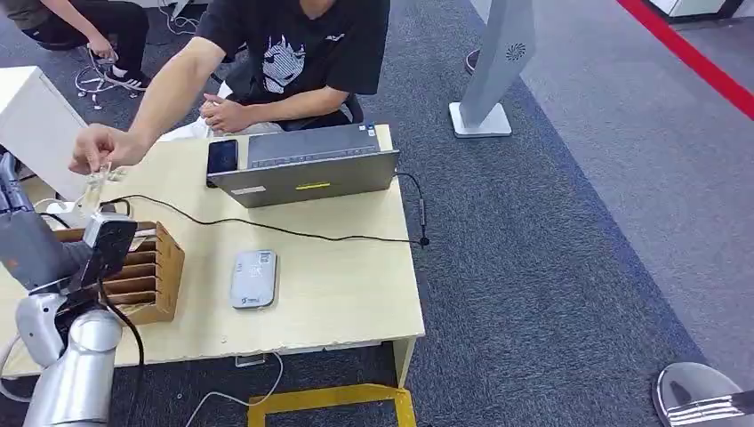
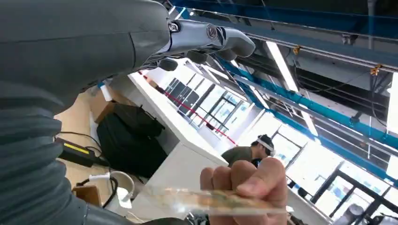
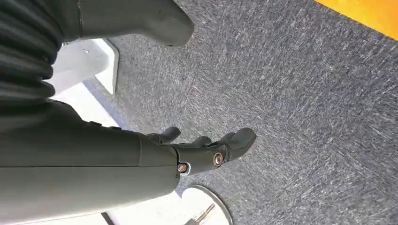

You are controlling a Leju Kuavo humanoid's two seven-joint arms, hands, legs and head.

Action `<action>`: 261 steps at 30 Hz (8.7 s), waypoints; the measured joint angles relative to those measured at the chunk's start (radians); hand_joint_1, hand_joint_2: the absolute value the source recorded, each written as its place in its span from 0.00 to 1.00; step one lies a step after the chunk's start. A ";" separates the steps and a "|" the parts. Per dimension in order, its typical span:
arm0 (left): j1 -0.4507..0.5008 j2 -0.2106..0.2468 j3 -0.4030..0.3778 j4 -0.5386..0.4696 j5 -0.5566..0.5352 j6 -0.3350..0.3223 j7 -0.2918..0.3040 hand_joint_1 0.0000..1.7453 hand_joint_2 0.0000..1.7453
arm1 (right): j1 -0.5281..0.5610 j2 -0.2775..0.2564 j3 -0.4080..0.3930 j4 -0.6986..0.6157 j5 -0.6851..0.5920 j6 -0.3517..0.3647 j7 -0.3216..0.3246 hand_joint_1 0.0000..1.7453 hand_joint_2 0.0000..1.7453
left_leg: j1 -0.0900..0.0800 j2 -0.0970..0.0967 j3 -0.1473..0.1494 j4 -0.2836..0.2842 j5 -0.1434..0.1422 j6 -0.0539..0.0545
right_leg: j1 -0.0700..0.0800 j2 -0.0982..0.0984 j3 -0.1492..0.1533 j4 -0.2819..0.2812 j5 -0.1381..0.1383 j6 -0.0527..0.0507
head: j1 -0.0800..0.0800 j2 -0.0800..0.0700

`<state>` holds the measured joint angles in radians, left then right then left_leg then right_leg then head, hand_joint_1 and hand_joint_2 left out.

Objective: Pass the card to the sensor for recognition and then transmit it.

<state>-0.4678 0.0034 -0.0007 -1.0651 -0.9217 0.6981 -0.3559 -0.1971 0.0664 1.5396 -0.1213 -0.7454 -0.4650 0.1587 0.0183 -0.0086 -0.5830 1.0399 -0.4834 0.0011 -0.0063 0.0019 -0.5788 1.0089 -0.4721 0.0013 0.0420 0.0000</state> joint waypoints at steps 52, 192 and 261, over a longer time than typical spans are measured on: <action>0.131 -0.052 -0.317 0.016 0.067 0.001 0.006 1.00 1.00 | -0.005 0.000 0.000 -0.014 -0.018 -0.007 -0.002 0.00 1.00 | -0.001 0.000 -0.001 0.000 0.000 0.000 | 0.000 0.000 0.000 0.000 0.000 0.000 | 0.000 0.000; 0.056 0.248 0.009 0.066 -0.469 0.003 0.200 1.00 1.00 | 0.030 0.011 -0.011 -0.027 -0.046 -0.052 -0.085 0.00 1.00 | 0.001 0.000 -0.001 -0.001 0.001 -0.001 | 0.000 0.001 -0.002 0.001 -0.001 -0.001 | 0.000 0.000; 0.532 0.213 -0.333 -0.543 0.023 -0.507 0.469 0.00 1.00 | 0.070 0.010 -0.043 0.002 -0.187 -0.076 -0.114 0.00 1.00 | 0.000 0.005 -0.001 -0.001 -0.002 -0.001 | 0.000 0.004 -0.003 0.001 -0.001 0.000 | 0.000 0.000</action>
<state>0.0642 0.2163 -0.3334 -1.6083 -0.8991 0.1907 0.1133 -0.1270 0.0763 1.4969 -0.1190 -0.9319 -0.5413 0.0446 0.0184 -0.0039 -0.5842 1.0385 -0.4850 0.0001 -0.0065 0.0055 -0.5813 1.0097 -0.4733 0.0012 0.0420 0.0000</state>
